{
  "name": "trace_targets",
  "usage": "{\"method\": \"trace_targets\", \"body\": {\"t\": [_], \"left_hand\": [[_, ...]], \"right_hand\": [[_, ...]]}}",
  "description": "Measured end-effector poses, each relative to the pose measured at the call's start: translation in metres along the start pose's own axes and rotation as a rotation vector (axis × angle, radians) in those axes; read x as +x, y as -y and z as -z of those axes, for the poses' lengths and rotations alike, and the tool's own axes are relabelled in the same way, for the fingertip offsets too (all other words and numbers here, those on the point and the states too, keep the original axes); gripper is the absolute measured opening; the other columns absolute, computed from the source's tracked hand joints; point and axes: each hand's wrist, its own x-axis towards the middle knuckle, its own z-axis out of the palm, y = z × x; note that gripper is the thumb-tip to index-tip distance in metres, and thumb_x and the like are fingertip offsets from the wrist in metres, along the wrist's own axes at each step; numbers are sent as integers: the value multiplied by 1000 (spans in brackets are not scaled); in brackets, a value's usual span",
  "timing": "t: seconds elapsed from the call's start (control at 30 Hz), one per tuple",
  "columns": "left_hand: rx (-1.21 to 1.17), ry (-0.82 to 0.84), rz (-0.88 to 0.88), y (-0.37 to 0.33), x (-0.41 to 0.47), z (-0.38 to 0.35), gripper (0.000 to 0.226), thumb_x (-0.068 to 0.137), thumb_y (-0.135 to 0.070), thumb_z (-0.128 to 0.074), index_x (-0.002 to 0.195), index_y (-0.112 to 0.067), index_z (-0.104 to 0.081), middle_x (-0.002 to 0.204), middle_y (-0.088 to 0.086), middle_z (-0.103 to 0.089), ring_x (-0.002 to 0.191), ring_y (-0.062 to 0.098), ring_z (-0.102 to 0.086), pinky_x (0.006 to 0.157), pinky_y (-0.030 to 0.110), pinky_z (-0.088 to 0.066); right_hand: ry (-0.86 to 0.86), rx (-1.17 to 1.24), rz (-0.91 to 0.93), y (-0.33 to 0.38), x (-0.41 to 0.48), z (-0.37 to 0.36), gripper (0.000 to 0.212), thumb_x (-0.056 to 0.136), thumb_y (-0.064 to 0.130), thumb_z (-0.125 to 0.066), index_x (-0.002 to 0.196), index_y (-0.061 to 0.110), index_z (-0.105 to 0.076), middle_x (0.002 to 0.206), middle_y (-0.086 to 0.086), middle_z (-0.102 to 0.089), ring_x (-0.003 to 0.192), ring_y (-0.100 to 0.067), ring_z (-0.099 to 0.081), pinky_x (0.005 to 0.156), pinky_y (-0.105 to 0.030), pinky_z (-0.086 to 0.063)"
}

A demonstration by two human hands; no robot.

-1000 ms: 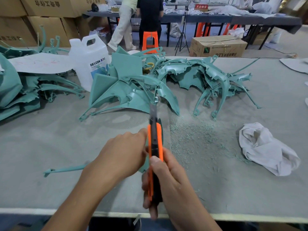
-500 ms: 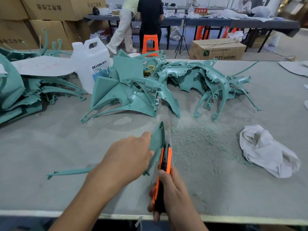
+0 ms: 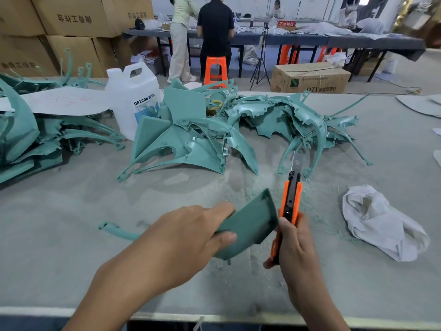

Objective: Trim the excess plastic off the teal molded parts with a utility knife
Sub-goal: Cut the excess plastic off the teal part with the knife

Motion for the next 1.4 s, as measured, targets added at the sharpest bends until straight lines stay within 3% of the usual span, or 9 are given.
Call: {"method": "trace_targets", "body": {"t": [0.17,0.27,0.43,0.57,0.7,0.87,1.07,1.23,1.4], "left_hand": [[48,-260,-114,5,13,1,16,95,-49,-58,82,-43,-50,75,-14,-56,76,9,-49,72,32,-36],[126,-592,-150,9,17,-12,19,89,-43,-65,95,-26,-72,104,-6,-66,102,24,-57,89,43,-42],[-200,-872,5,-17,18,-38,69,88,-59,-65,147,-35,-39,157,5,-23,142,19,-26,116,15,-9],[-813,-588,-111,-38,18,-66,78,92,-74,-39,155,-30,-26,147,-8,-49,135,15,-48,107,39,-43],[-1090,-423,-169,-44,15,-84,86,88,-72,-51,154,-21,-31,127,-10,-65,115,5,-63,92,15,-47],[-774,-760,78,-32,20,-86,31,97,-35,-53,126,-42,-58,110,-20,-71,104,1,-66,83,14,-48],[-102,-619,6,22,16,-74,65,88,-9,-66,144,-35,-47,146,-3,-53,133,20,-53,105,46,-46],[-65,-454,54,42,2,-75,83,88,-6,-71,146,-53,-33,156,-5,-41,143,23,-40,108,47,-45],[-23,-475,-2,41,0,-69,84,80,3,-76,147,-35,-41,151,-1,-48,138,27,-46,94,48,-54]], "right_hand": [[71,363,-305,5,4,8,28,92,52,-56,110,30,-60,99,-12,-75,85,-34,-75,37,-25,-41],[31,611,-371,9,5,14,41,81,42,-68,111,16,-58,102,-16,-74,83,-33,-75,36,-23,-42],[32,732,-366,8,-1,5,21,65,2,-64,82,12,-58,89,-12,-73,95,-32,-68,49,-20,-54],[60,730,-316,5,-11,-12,23,61,-3,-62,79,10,-59,77,-9,-70,66,-21,-68,52,-23,-58],[94,687,-291,2,-24,-21,23,56,-3,-69,75,7,-64,71,-12,-65,53,-19,-64,47,-25,-55],[298,402,-296,-4,-33,-19,22,74,-1,-79,89,1,-62,82,-25,-69,64,-31,-71,49,-35,-56],[151,85,-157,-25,-26,13,27,89,36,-61,83,10,-58,55,-8,-53,35,-21,-45,34,-23,-34],[264,-318,47,-19,-21,46,51,82,75,-47,84,26,-62,50,-2,-53,40,-16,-53,40,-26,-40],[374,-666,220,-1,-9,64,49,82,79,-41,89,33,-57,59,4,-60,49,-7,-56,50,-22,-42]]}}
